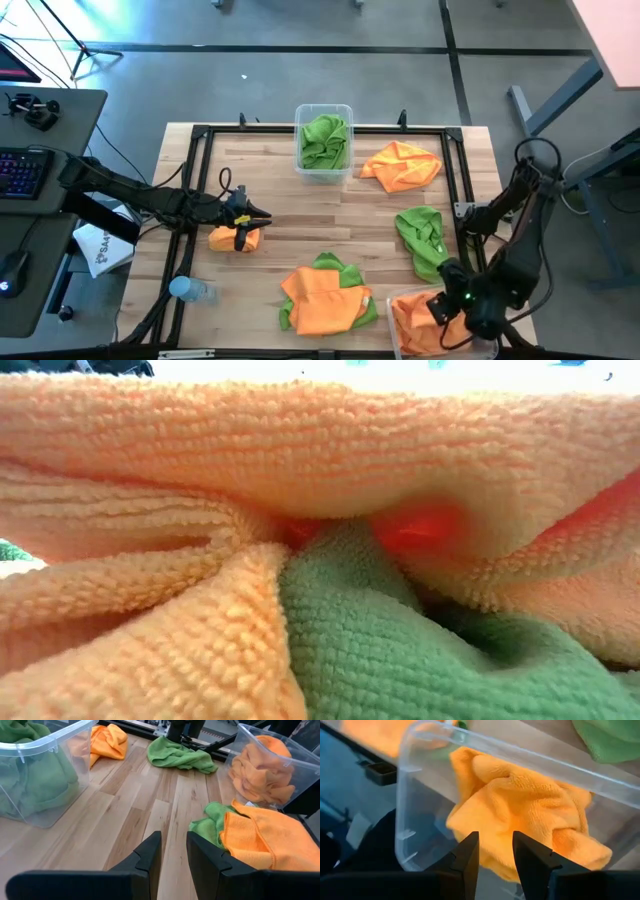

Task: Sort microfiber towel by color & place in baskets
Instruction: Put the orange microfiber towel into the bottom transparent bin

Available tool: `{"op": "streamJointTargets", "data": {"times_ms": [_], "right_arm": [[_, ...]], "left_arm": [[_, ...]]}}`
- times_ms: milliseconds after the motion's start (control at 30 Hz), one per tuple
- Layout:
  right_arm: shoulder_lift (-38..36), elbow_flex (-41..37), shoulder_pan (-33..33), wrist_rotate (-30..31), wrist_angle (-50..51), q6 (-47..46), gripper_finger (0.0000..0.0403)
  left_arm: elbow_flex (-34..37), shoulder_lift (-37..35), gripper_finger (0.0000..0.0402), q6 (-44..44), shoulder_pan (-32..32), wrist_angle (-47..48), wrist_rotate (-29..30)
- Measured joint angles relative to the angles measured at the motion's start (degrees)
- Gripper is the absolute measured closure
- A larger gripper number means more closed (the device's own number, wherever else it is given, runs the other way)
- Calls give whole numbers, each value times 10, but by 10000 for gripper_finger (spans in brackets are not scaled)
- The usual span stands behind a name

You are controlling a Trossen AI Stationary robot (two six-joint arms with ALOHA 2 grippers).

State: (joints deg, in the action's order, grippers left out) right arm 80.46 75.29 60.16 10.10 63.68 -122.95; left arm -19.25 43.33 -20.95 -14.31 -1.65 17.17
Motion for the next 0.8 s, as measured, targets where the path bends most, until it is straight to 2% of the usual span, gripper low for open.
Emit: {"op": "streamJointTargets", "data": {"times_ms": [67, 167, 333, 567, 700, 800], "right_arm": [[-15, 0, 2, 13, 6, 5, 291], [-34, 0, 4, 73, 30, 24, 291], [-40, 0, 2, 215, 64, 129, 291], [-25, 0, -36, 395, 108, 268, 291], [-1, 0, -74, 457, 126, 311, 291], [22, 0, -110, 466, 121, 315, 291]], "left_arm": [[0, 0, 321, 0, 0, 0, 0], [0, 0, 321, 0, 0, 0, 0], [-1, 0, 321, 1, 0, 1, 41], [-48, 0, 321, 32, -5, 5, 45], [-78, 6, 328, 46, -11, 7, 50], [-110, 22, 342, 46, -17, 58, 59]]}}
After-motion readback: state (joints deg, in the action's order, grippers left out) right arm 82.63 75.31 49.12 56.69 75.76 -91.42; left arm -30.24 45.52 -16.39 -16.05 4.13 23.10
